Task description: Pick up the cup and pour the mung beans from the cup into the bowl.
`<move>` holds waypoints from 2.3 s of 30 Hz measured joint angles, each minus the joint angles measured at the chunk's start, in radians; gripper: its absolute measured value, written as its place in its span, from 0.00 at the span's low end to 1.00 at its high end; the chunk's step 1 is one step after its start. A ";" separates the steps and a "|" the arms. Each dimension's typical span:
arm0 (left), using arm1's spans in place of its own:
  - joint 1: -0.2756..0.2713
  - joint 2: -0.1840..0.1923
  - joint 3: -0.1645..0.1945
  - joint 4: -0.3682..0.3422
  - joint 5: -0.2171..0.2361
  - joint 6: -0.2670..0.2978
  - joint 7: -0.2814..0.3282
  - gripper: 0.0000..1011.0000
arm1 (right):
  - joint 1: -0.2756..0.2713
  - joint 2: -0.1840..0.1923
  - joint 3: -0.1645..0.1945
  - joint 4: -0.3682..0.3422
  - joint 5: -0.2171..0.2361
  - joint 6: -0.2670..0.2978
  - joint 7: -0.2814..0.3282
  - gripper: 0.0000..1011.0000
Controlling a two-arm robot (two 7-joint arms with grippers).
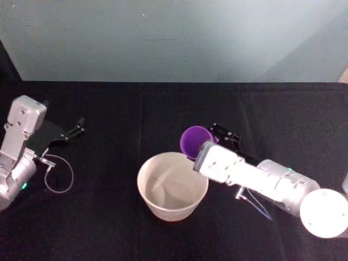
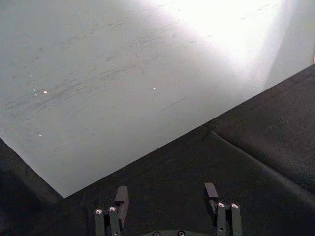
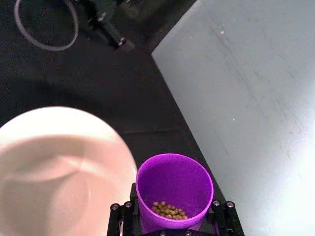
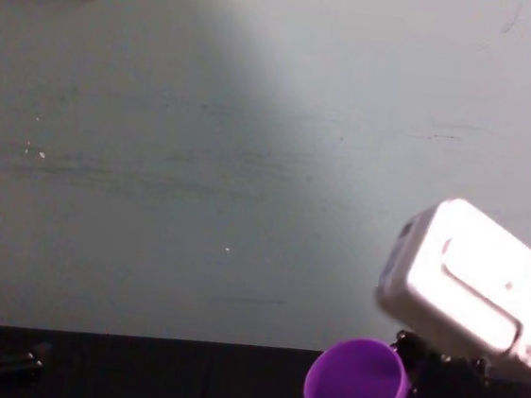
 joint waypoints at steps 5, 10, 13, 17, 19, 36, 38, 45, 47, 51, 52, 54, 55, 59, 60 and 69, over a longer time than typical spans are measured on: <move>0.000 0.000 0.000 0.000 0.000 0.000 0.000 0.99 | 0.016 0.002 -0.039 -0.015 -0.102 0.036 0.008 0.73; 0.000 0.000 0.000 0.000 0.000 0.000 0.000 0.99 | 0.025 0.002 -0.066 -0.028 -0.182 0.055 0.013 0.73; 0.000 0.000 0.000 0.000 0.000 0.000 0.000 0.99 | 0.028 0.002 -0.078 -0.035 -0.223 0.061 0.015 0.73; 0.000 0.000 0.000 0.000 0.000 0.000 0.000 0.99 | 0.035 0.005 -0.093 -0.042 -0.268 0.062 0.022 0.73; 0.000 0.000 0.000 0.000 0.000 0.000 0.000 0.99 | 0.040 0.006 -0.104 -0.045 -0.299 0.065 0.028 0.73; 0.000 0.000 0.000 0.000 0.000 0.000 0.000 0.99 | 0.073 0.007 -0.179 -0.057 -0.513 0.091 0.084 0.73; 0.000 0.000 0.000 0.000 0.000 0.000 0.000 0.99 | 0.075 0.007 -0.184 -0.058 -0.529 0.091 0.087 0.73; 0.000 0.000 0.000 0.000 0.000 0.000 0.000 0.99 | 0.076 0.003 -0.198 -0.064 -0.587 0.083 0.097 0.73; 0.000 0.000 0.000 0.000 0.000 0.000 0.000 0.99 | 0.076 0.002 -0.200 -0.064 -0.600 0.081 0.099 0.73; 0.000 0.000 0.000 0.000 0.000 0.000 0.000 0.99 | 0.076 0.000 -0.205 -0.067 -0.631 0.078 0.103 0.73; 0.000 0.000 0.000 0.000 0.000 0.000 0.000 0.99 | 0.075 -0.001 -0.207 -0.069 -0.641 0.077 0.105 0.73; 0.000 0.000 0.000 0.000 0.000 0.000 0.000 0.99 | 0.075 -0.001 -0.208 -0.071 -0.650 0.076 0.106 0.73; 0.000 0.000 0.000 0.000 0.000 0.000 0.000 0.99 | 0.073 -0.001 -0.209 -0.073 -0.657 0.074 0.106 0.73; 0.000 0.000 0.000 0.000 0.000 0.000 0.000 0.99 | 0.070 -0.001 -0.210 -0.079 -0.673 0.069 0.106 0.73; 0.000 0.000 0.000 0.000 0.000 0.000 0.000 0.99 | 0.070 -0.001 -0.211 -0.079 -0.678 0.069 0.107 0.73; 0.000 0.000 0.000 0.000 0.000 0.000 0.000 0.99 | 0.073 -0.001 -0.235 -0.089 -0.744 0.076 0.131 0.73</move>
